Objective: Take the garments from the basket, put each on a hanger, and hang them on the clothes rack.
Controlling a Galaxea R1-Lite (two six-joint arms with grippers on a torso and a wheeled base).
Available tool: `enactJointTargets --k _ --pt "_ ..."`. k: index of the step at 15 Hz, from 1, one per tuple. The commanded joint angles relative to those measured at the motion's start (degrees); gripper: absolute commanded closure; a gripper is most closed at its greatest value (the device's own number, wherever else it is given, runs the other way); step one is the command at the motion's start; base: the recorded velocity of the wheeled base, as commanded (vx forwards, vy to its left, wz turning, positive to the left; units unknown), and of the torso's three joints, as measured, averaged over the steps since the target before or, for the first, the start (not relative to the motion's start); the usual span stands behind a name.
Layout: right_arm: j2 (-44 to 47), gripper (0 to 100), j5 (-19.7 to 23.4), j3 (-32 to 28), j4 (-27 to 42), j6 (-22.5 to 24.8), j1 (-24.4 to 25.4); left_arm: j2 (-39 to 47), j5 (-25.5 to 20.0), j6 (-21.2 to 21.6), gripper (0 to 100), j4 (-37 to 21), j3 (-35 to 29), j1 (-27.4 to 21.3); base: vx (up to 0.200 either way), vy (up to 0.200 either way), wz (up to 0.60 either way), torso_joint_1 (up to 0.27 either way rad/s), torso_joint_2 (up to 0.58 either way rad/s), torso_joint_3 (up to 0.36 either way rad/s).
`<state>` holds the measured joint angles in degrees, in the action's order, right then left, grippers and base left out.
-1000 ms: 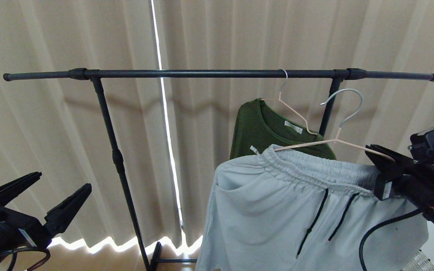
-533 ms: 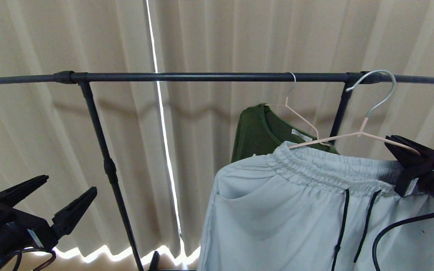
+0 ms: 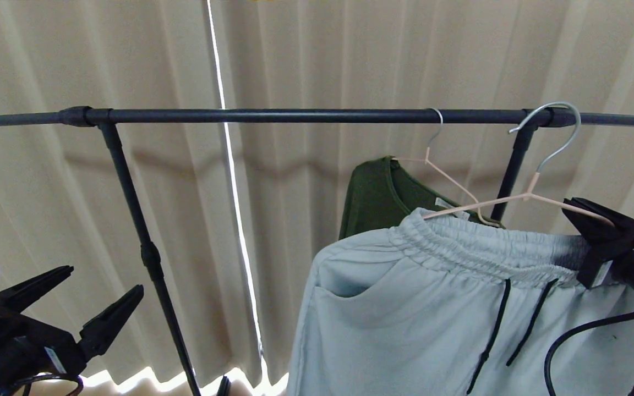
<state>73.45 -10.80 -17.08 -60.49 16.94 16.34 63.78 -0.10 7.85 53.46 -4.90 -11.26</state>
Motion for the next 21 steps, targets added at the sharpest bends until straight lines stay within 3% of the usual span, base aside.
enactJointTargets --k 1,9,17,19,21 --pt "0.3 100 0.0 0.0 -0.1 0.0 0.0 0.1 0.0 -0.1 0 0.1 0.2 0.0 0.0 0.2 0.0 0.002 0.0 -0.002" --pt "0.5 100 0.0 0.0 -0.1 0.0 -0.1 0.3 0.0 -0.1 0 0.1 0.7 0.0 0.0 0.2 0.0 0.001 0.0 0.001" --pt "-0.7 100 -1.2 2.7 0.5 0.1 -1.1 0.6 0.0 -0.3 0 0.1 0.2 0.5 0.0 0.0 0.0 0.0 0.0 0.0" --pt "-1.1 100 -1.2 1.3 5.5 0.6 -1.7 3.5 0.0 -0.1 0 0.2 -2.3 0.4 0.0 0.0 0.0 0.0 0.0 0.0" --pt "-5.0 100 -1.1 -5.5 18.8 1.4 -0.4 4.3 0.0 -0.6 0 0.2 -4.4 0.1 0.0 0.0 0.0 0.0 0.0 0.0"
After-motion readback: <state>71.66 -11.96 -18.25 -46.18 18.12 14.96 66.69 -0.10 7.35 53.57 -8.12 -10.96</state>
